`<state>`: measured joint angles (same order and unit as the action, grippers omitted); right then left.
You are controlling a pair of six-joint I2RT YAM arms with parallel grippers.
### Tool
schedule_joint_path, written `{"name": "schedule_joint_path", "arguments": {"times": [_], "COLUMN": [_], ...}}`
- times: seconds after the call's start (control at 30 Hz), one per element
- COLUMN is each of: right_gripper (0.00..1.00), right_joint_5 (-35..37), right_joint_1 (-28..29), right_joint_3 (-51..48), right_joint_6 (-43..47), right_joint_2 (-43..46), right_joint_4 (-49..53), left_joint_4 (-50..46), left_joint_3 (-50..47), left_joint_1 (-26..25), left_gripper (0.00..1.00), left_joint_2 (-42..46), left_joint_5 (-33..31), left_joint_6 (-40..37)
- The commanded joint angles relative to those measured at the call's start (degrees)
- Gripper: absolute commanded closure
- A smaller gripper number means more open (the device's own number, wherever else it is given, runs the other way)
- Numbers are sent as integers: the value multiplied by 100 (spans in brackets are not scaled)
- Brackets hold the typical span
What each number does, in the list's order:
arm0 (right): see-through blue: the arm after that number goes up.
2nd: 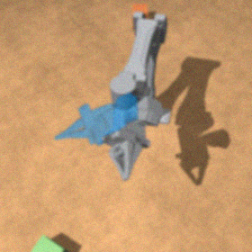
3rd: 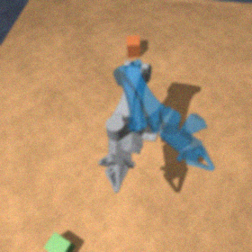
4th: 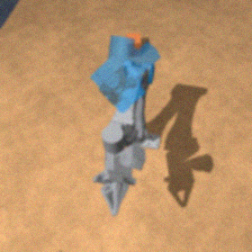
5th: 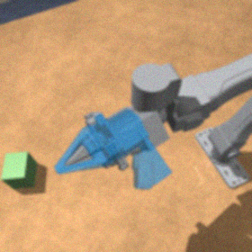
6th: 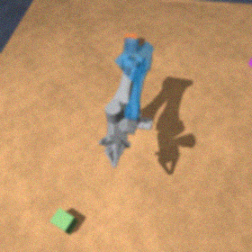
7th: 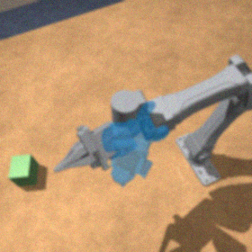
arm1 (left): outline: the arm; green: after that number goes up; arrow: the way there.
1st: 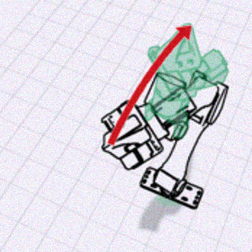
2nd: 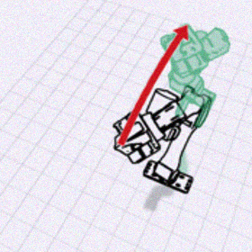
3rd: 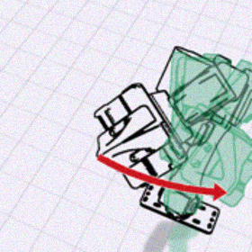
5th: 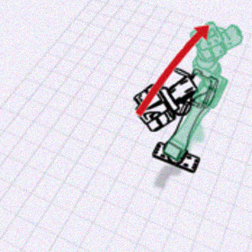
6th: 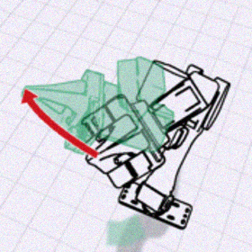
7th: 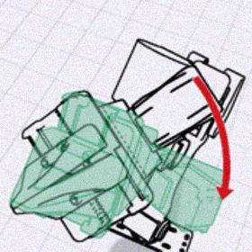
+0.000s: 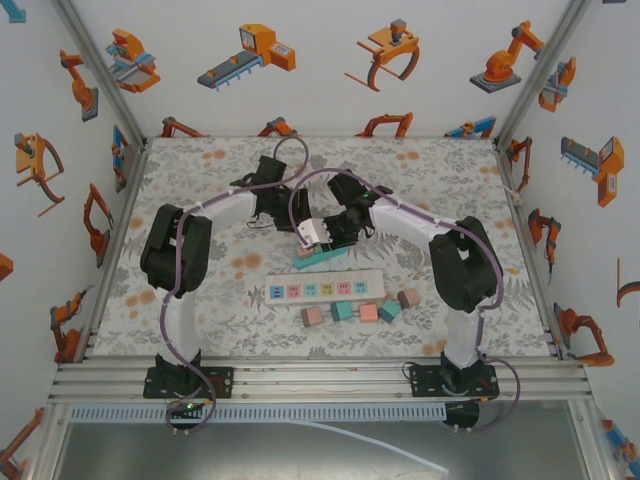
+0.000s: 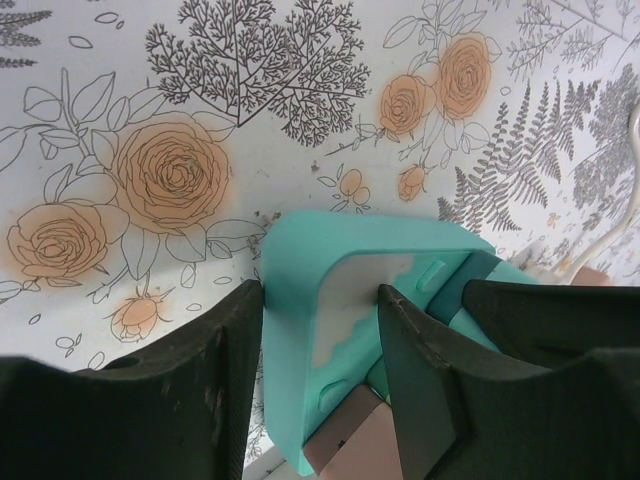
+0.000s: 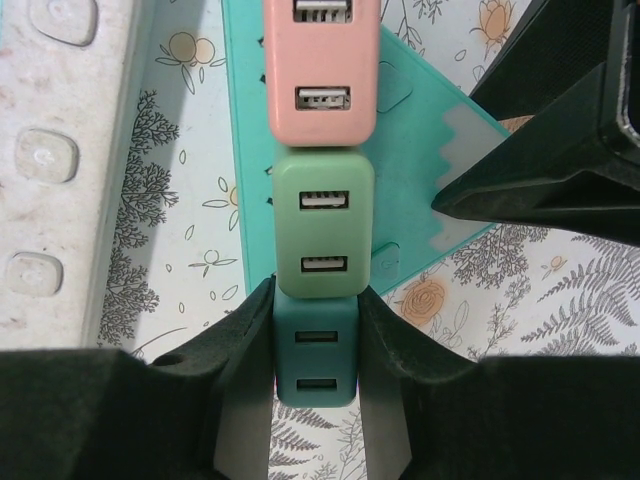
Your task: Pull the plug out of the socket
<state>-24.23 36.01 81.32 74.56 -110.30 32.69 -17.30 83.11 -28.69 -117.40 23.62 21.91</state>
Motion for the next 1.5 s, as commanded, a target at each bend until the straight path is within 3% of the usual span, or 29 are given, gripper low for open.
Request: {"name": "schedule_joint_path", "arguments": {"times": [0.0, 0.33, 0.6, 0.77, 0.97, 1.17, 1.47], "right_gripper": [75, 75, 76, 76, 76, 76, 80], "right_joint_5": [-69, 23, 10, 23, 19, -3, -169], "right_joint_1": [-15, -16, -11, -15, -13, -15, -38], "right_joint_3": [-115, -52, -2, -13, 67, 180, 251], "right_joint_6": [-104, -182, -344, -396, -581, -649, -794], "right_joint_2": [122, 132, 158, 184, 250, 324, 465], "right_joint_4": [-384, -403, -395, -377, -386, -249, -105], "left_joint_4": [-715, -1402, -1574, -1601, -1934, -2035, -2117], "left_joint_3": [315, 703, 784, 785, 858, 854, 891], "left_joint_1": [-219, -398, -471, -471, -649, -772, -876], "left_gripper": [52, 52, 46, 50, 52, 54, 54], "left_joint_2": [-333, -711, -783, -775, -949, -1141, -1158], "left_joint_5": [326, 565, 511, 440, -770, -1422, -1692], "left_joint_6": [-466, -1038, -1223, -1292, -1769, -2029, -2198]}}
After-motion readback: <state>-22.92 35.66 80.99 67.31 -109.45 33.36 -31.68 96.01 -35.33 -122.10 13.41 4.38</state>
